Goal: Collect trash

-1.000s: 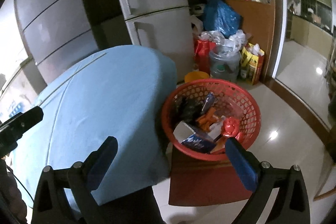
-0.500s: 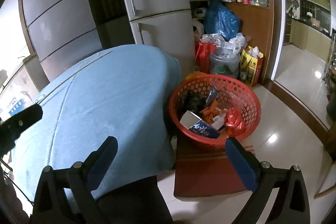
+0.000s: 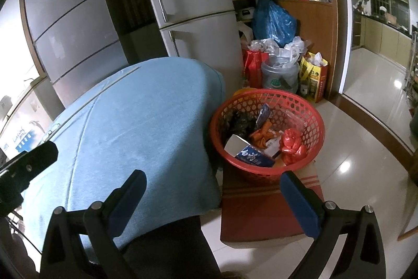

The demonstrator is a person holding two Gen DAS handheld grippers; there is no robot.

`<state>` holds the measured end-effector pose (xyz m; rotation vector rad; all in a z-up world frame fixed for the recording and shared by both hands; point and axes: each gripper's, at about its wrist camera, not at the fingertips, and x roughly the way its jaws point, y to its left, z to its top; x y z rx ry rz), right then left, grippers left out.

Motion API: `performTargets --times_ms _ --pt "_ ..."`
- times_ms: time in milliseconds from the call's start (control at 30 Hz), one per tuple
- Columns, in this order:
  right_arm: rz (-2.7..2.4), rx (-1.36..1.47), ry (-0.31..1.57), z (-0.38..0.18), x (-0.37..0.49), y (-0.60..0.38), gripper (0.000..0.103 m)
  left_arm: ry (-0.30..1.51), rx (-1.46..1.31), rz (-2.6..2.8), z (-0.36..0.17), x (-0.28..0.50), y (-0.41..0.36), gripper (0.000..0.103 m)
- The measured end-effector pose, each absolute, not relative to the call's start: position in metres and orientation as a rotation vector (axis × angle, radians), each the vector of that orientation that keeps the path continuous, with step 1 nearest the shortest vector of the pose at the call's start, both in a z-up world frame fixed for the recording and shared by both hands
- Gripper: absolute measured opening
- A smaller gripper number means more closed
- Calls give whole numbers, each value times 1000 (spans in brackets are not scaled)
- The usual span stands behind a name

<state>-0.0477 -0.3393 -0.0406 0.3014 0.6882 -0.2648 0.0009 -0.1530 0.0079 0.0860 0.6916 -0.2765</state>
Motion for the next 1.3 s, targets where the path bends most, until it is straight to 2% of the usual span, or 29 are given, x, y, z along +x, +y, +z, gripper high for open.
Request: performTargets --times_ms 1300 --pt "-304 246 588 -20 -58 -330 103 713 53 -365 3 -3 -154 99"
